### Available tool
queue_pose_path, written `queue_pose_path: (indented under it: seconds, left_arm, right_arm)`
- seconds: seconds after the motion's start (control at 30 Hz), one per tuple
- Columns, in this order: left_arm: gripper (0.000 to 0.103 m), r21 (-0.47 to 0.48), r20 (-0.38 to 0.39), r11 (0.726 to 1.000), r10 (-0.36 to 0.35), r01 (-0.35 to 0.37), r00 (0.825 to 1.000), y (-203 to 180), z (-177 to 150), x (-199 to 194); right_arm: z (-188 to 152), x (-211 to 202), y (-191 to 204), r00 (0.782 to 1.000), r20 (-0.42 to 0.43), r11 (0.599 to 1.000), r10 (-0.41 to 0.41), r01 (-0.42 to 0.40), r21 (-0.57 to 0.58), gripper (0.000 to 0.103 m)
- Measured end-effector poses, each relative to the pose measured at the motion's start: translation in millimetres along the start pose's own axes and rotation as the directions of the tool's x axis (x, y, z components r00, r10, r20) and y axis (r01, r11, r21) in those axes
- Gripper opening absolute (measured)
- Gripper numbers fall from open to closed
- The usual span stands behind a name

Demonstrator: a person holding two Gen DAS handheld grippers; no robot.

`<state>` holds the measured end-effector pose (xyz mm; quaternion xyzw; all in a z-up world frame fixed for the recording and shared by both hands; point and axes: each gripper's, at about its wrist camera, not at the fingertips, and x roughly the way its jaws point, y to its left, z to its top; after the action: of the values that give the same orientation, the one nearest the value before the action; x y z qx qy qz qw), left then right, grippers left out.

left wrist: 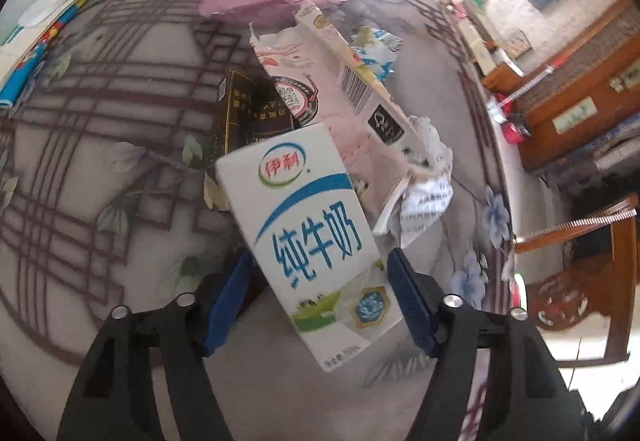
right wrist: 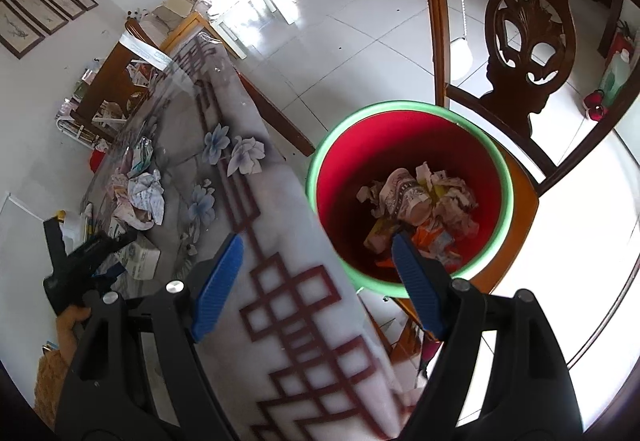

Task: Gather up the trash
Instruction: 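Reach back to the table and grasp the white milk carton with the left tool, then grasp the Pocky strawberry snack wrapper with the right tool while the left tool holds the carton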

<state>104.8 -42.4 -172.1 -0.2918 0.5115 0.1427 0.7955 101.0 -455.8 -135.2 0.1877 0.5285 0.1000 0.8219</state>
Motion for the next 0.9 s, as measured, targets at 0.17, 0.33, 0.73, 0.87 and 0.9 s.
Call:
queue_pose_path:
  seconds: [0.17,0.33,0.73,0.87,0.9]
  left_arm:
    - [0.058,0.088,-0.017,0.996,-0.032,0.033,0.999,19,-10,-20]
    - [0.058,0.162,-0.045,0.986,-0.019,0.026,0.999,55,-19,-40]
    - [0.058,0.19,-0.069,0.982,0.004,0.009,0.998,123,-10,-41]
    - [0.058,0.189,-0.081,0.981,-0.021,0.036,0.997,127,-6,-36]
    - [0.058,0.192,-0.084,0.98,-0.027,0.042,0.996,128,-5,-35]
  right_arm:
    - [-8,10,28,1.0,-0.009,1.0,0.005,-0.005,-0.015,0.075]
    - [-16,35,84,0.998,-0.049,0.994,0.04,-0.044,-0.097,0.075]
    - [22,111,239,0.986,-0.137,0.943,0.1,-0.138,-0.302,0.075]
    - [33,144,267,0.98,-0.18,0.948,0.08,-0.131,-0.29,0.075]
    - [35,151,273,0.981,-0.183,0.948,0.064,-0.117,-0.296,0.075]
